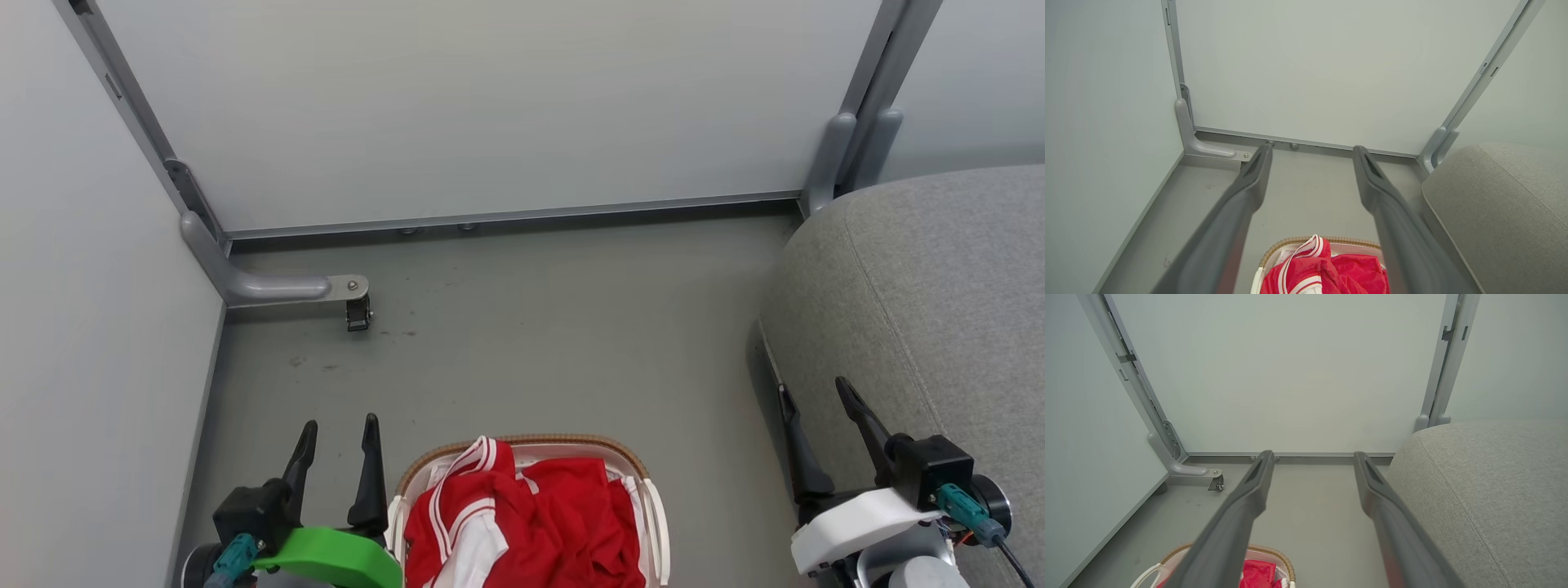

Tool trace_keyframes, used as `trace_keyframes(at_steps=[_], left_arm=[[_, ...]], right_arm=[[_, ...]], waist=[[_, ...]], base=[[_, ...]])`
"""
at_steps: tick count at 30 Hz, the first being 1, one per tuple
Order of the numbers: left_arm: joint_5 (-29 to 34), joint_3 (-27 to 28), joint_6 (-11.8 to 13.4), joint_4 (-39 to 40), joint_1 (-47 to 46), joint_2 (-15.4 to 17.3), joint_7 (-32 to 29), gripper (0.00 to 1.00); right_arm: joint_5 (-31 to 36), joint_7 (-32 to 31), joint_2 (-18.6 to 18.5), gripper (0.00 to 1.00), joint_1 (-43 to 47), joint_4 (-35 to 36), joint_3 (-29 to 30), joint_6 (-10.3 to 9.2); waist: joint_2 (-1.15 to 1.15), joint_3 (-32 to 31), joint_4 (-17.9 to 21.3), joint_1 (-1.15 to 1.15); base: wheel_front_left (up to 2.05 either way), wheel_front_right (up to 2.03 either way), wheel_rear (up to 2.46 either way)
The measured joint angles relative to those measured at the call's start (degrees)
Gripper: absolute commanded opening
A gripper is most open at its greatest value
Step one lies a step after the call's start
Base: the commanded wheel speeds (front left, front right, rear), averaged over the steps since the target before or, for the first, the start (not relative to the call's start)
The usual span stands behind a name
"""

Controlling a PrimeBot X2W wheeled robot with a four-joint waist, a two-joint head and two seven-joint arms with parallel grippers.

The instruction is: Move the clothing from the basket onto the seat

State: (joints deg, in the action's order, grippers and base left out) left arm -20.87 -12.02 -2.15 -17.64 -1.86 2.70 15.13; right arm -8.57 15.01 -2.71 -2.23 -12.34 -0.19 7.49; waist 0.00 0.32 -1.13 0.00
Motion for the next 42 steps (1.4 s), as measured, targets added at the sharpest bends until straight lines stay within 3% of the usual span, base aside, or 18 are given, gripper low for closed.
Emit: trace_keyframes(at_steps=[25,34,42], left_arm=[[-0.23,-1.37,-0.04,-0.03,0.08,0.01,0.0,1.0],[-0.02,-5.81,-0.42,-0.25,-4.59,0.03,0.03,1.0],[-0.03,-13.03,-1.23,-5.94,-12.57,0.02,0.03,1.0]], right_arm=[[0.12,0.07,0.0,1.0,0.16,0.22,0.36,0.0],[0.62,0.08,-0.01,1.0,-2.55,2.16,3.55,0.0],[1.14,0.09,-0.03,1.0,-8.64,4.67,7.88,0.0]], waist=[[0.0,0.47,0.05,0.0],[0.0,4.01,0.27,0.0],[0.0,10.13,1.2,0.0]], base=[[0.0,0.0,0.0],[0.0,0.0,0.0],[0.0,0.0,0.0]])
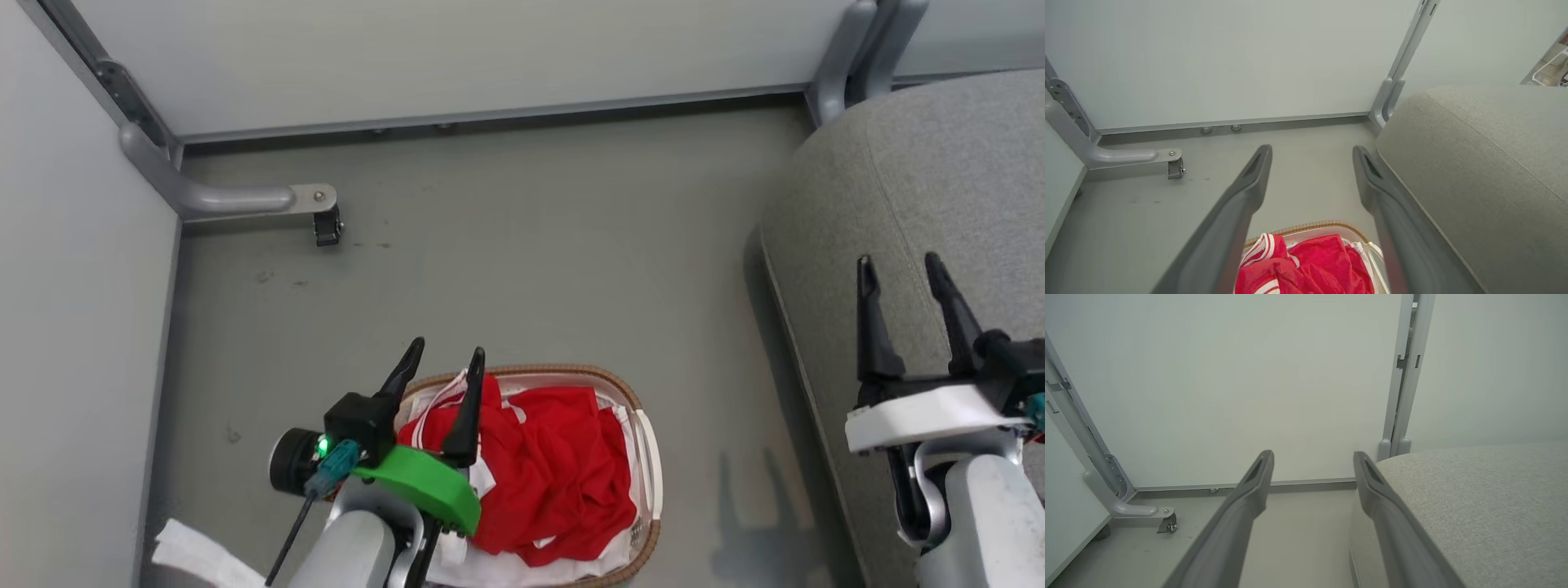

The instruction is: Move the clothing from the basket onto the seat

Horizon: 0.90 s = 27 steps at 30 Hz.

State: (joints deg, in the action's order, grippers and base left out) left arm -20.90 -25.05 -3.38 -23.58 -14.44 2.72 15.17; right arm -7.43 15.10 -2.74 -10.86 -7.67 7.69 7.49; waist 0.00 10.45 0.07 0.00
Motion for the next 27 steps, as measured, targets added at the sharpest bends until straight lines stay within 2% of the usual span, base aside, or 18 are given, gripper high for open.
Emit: trace_keyframes(at_steps=[11,20,27], left_arm=[[-2.54,-15.93,-1.41,-15.57,-15.59,-0.08,0.0,1.0],[-6.57,-27.05,-1.02,-27.39,-26.79,-0.07,-2.7,1.0],[-7.16,-32.83,-0.1,-32.79,-32.39,-0.09,-5.1,1.0]], right_arm=[[-1.29,0.01,-0.04,1.0,-9.51,3.85,-0.56,0.02],[-4.34,0.01,-0.09,1.0,-15.71,6.9,1.58,0.03],[-7.51,0.01,-0.1,1.0,-18.9,7.98,2.66,0.03]], waist=[[0.0,12.68,2.67,-0.01],[0.0,24.09,6.23,-0.01],[0.0,32.43,9.15,-0.01]], base=[[0.0,0.0,0.0],[0.0,0.0,0.0],[0.0,0.0,0.0]])
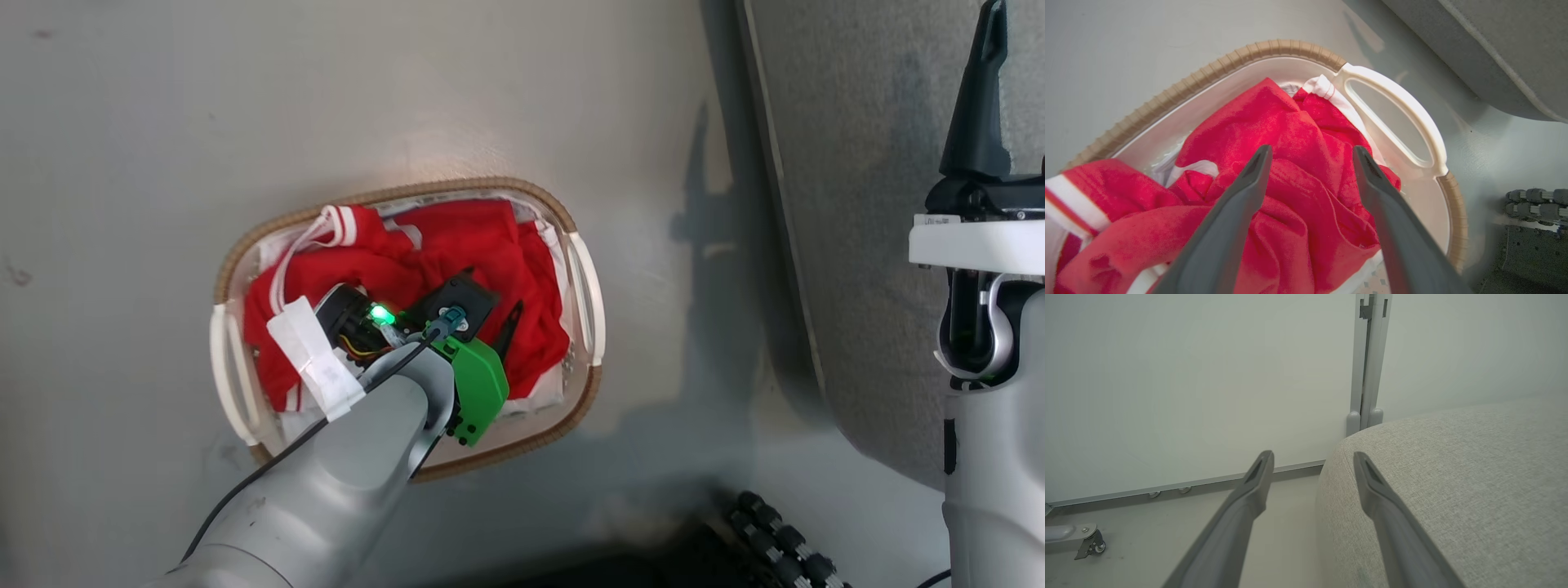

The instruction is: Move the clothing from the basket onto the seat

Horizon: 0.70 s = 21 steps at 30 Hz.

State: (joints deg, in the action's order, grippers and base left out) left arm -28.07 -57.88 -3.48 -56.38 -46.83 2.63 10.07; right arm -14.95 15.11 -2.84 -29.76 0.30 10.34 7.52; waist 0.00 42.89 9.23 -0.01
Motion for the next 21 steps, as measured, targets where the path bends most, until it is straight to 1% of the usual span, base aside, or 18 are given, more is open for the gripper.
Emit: trace_keyframes(at_steps=[5,10,16,20,21], left_arm=[[-0.92,-2.77,1.24,-2.6,-1.11,0.03,-2.03,1.0],[-2.44,-4.09,3.26,-4.04,-2.38,0.02,-2.93,1.0],[-3.59,-4.88,6.49,-6.0,-4.68,0.03,-3.13,1.0],[-4.2,-5.17,7.56,-6.94,-5.73,0.04,-2.96,1.0],[-4.38,-5.25,7.7,-7.21,-5.76,0.03,-3.08,0.9]], right_arm=[[-1.87,0.0,0.0,1.0,-0.97,-0.05,-0.82,0.0],[-3.69,0.0,0.0,1.0,-1.52,-0.08,-1.87,0.0],[-4.82,0.0,0.0,1.0,-1.47,-0.46,-2.58,0.0],[-5.32,-0.01,0.01,1.0,-1.41,-0.8,-3.19,0.0],[-5.42,-0.01,0.02,1.0,-1.4,-0.89,-3.28,0.0]], waist=[[0.0,4.87,2.33,0.0],[0.0,8.17,5.03,0.0],[0.0,10.39,8.1,0.0],[0.0,10.98,9.62,0.0],[0.0,10.99,9.87,0.0]], base=[[0.0,0.0,0.0],[0.0,0.0,0.0],[0.0,0.0,0.0],[0.0,0.0,0.0],[0.0,0.0,0.0]])
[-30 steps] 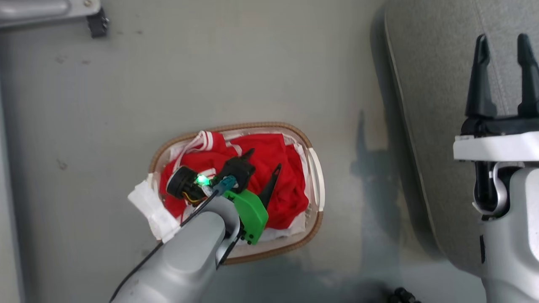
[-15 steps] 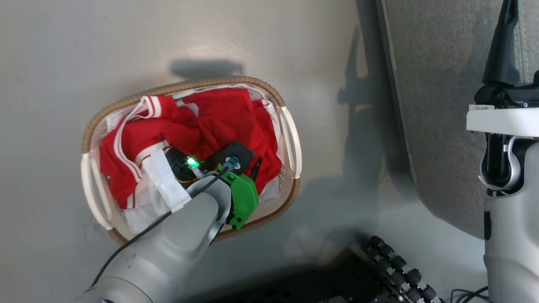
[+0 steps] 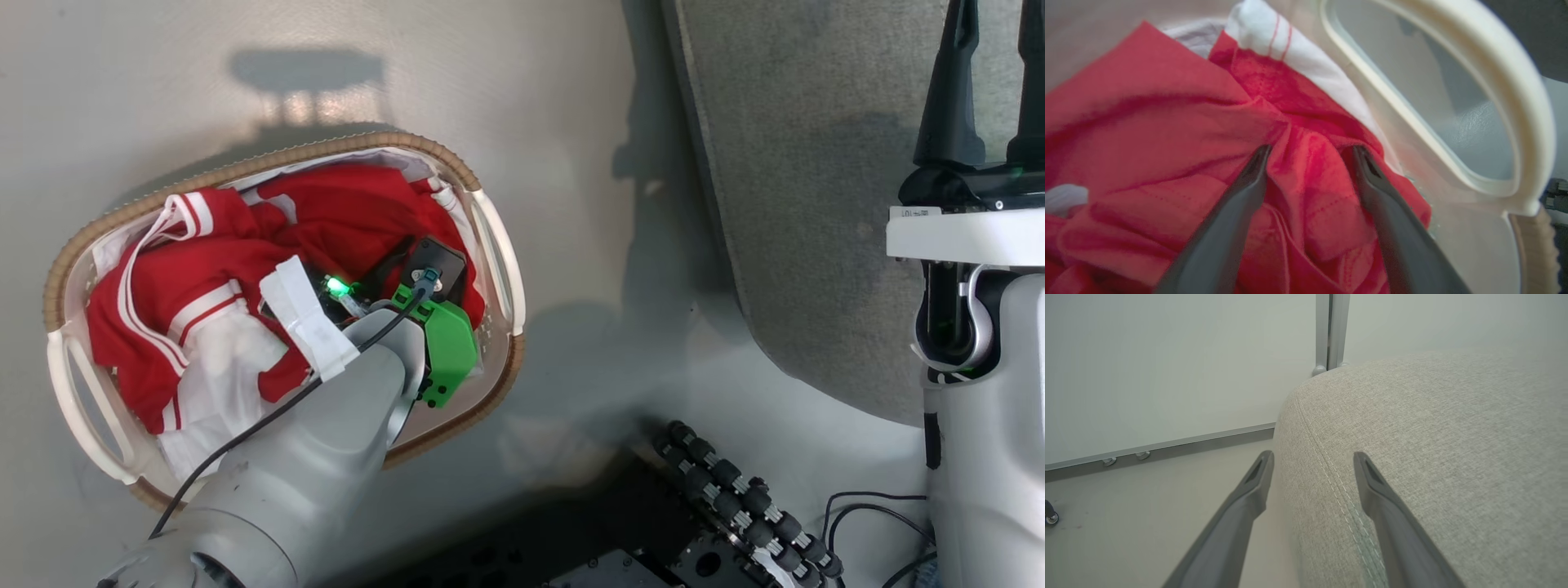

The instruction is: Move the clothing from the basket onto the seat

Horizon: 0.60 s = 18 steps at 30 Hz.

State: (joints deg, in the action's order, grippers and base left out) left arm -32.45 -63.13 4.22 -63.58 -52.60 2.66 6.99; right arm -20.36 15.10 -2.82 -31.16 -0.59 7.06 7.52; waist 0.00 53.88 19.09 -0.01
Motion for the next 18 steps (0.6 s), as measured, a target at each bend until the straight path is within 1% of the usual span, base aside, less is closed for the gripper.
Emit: trace_keyframes(at_steps=[1,2,4,10,18], left_arm=[[-0.36,-0.1,0.37,-0.4,0.0,0.0,-0.64,0.8],[-0.69,-0.2,0.53,-0.9,-0.01,0.01,-1.22,0.33],[-1.16,-0.48,0.83,-1.58,-0.01,0.03,-1.9,0.0],[-2.81,-1.42,0.24,-1.29,0.46,0.05,-1.37,0.0],[-4.08,-2.98,-2.2,1.38,2.26,0.13,3.21,0.0]], right_arm=[[-0.21,0.0,0.0,1.0,0.01,-0.09,-0.09,0.0],[-0.44,0.0,-0.01,1.0,0.02,-0.15,-0.18,0.0],[-0.51,0.01,0.0,1.0,0.06,-0.24,-0.34,0.0],[-0.37,0.01,0.0,1.0,0.64,-1.04,-0.38,0.0],[1.65,0.01,0.02,1.0,1.33,-1.96,0.32,0.0]], waist=[[0.0,-0.04,0.26,0.0],[0.0,-0.14,0.46,0.0],[0.0,-0.45,0.65,0.0],[0.0,-1.91,0.41,0.0],[0.0,-6.11,-1.3,0.0]], base=[[0.0,0.0,0.0],[0.0,0.0,0.0],[0.0,0.0,0.0],[0.0,0.0,0.0],[0.0,0.0,0.0]])
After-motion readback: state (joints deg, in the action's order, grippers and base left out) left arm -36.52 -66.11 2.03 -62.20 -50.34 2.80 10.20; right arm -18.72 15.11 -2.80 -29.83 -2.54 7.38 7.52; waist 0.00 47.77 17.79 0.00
